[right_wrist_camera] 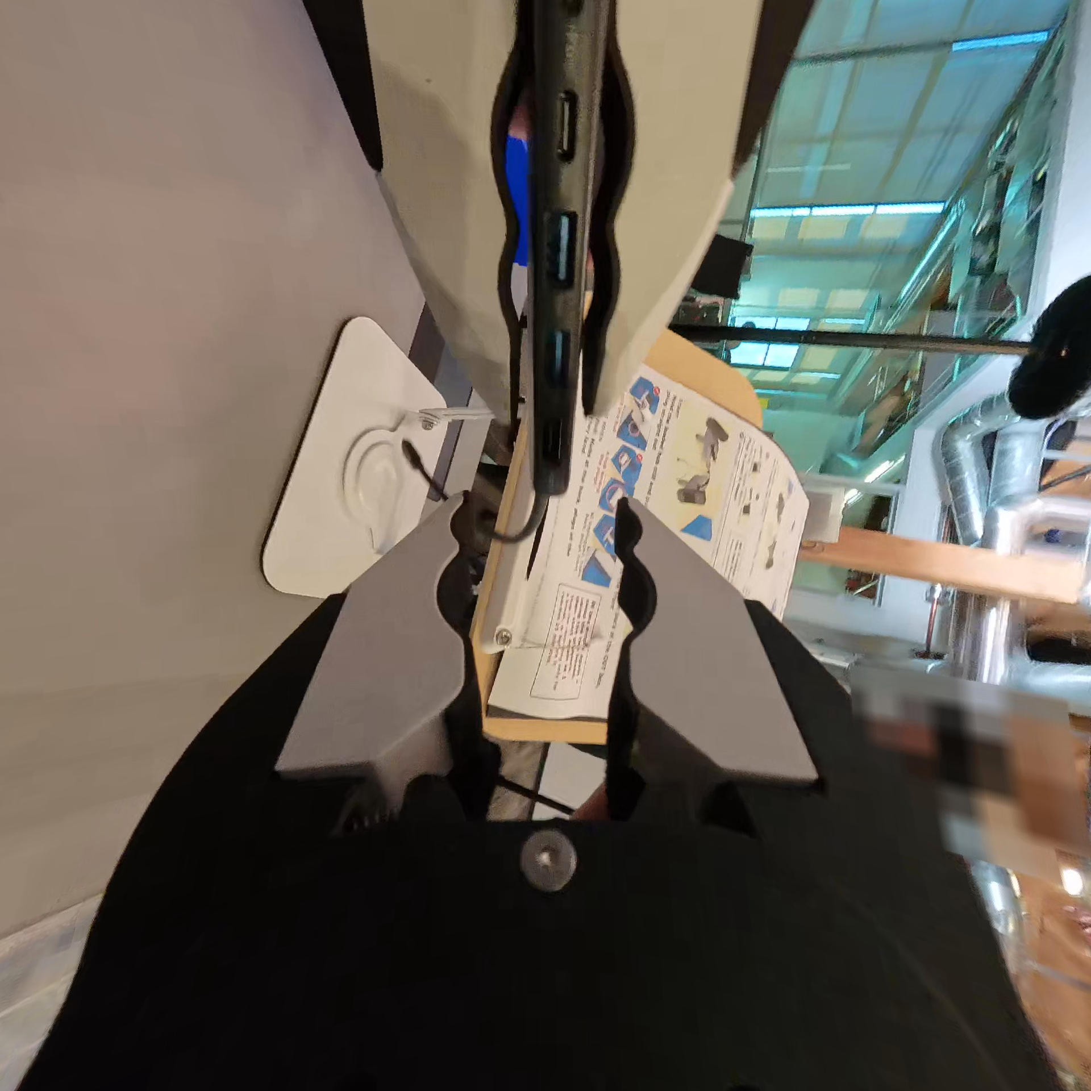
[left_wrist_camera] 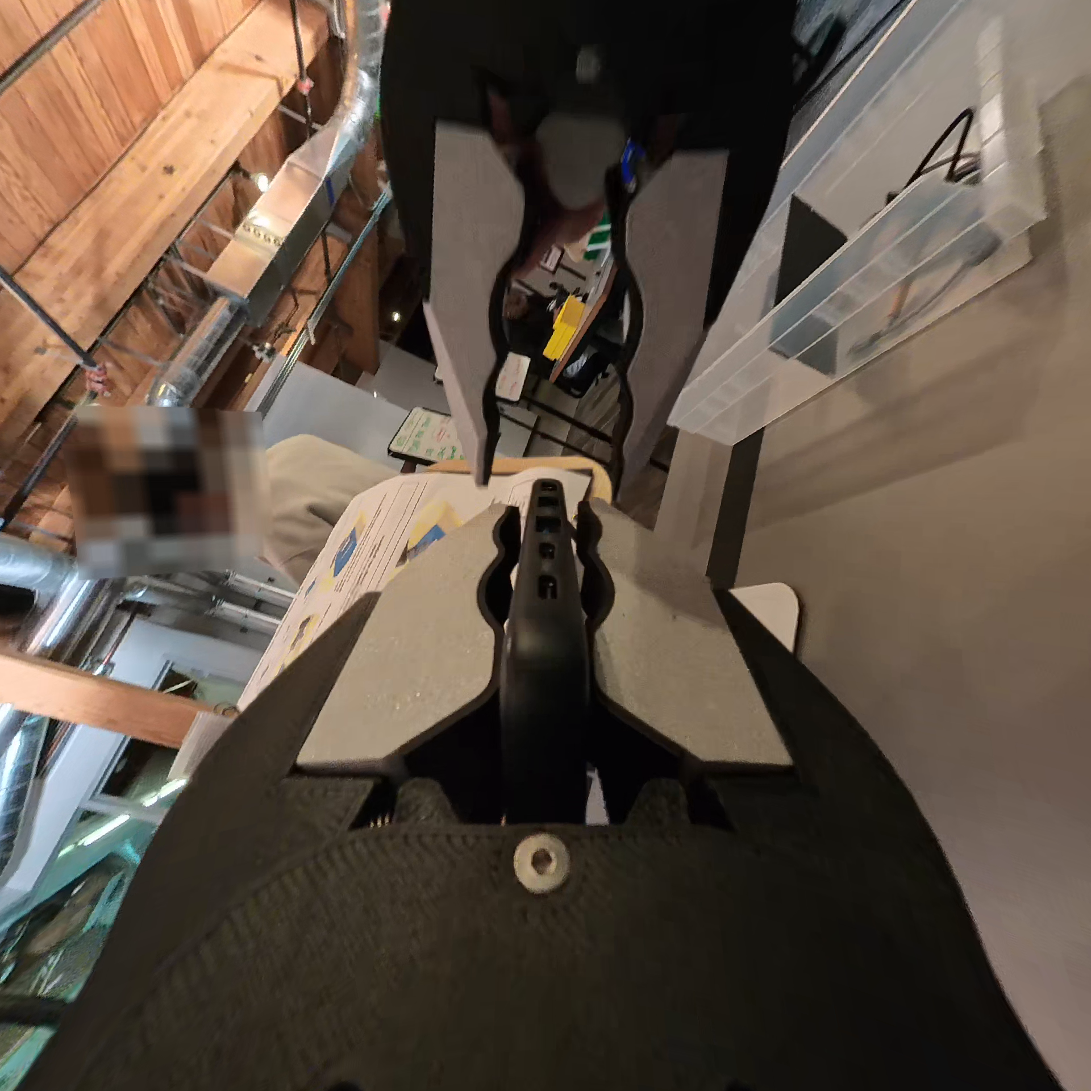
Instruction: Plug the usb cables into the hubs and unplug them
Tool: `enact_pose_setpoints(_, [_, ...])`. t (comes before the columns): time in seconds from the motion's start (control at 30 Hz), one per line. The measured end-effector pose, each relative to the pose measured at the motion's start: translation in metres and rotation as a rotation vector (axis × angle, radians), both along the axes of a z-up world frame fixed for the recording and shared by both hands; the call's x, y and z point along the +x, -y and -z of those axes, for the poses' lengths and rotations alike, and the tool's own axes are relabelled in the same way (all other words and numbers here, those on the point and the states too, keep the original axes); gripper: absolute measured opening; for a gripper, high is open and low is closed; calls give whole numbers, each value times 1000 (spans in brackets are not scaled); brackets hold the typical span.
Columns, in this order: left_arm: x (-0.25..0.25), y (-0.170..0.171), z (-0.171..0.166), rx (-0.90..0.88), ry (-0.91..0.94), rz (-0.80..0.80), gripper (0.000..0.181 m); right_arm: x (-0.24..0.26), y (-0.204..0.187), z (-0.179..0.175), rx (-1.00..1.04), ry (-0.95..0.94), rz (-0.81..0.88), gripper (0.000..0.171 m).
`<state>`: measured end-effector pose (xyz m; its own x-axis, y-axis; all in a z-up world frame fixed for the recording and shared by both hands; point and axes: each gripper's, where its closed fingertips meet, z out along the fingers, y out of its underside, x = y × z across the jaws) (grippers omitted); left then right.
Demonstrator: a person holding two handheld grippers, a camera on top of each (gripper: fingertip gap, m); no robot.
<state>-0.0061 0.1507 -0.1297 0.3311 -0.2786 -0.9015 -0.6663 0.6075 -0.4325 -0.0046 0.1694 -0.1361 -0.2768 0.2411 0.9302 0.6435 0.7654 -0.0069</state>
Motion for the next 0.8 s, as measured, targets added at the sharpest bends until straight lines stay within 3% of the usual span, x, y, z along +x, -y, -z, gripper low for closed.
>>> enact_pose_setpoints(0.1, [12,14,1,-4,-4,74,19,-10,12,5,0,14,-63,36])
enact_pose_setpoints(0.23, [19,22,0,1,-4,110,19,-10,24,8,-19,30,-99,10])
enact_pose_setpoints(0.5, [30,25,1,6,20,122,21,3,24,11,-74,26,-35,9])
enact_pose_setpoints(0.67, [21,29,-24,91,99,98,49,22,5,-5,-55,-14,52,10])
enact_pose_setpoints(0.8, [4,26,-42,145,159,67,52,59,-28,-35,-53,-80,172,10])
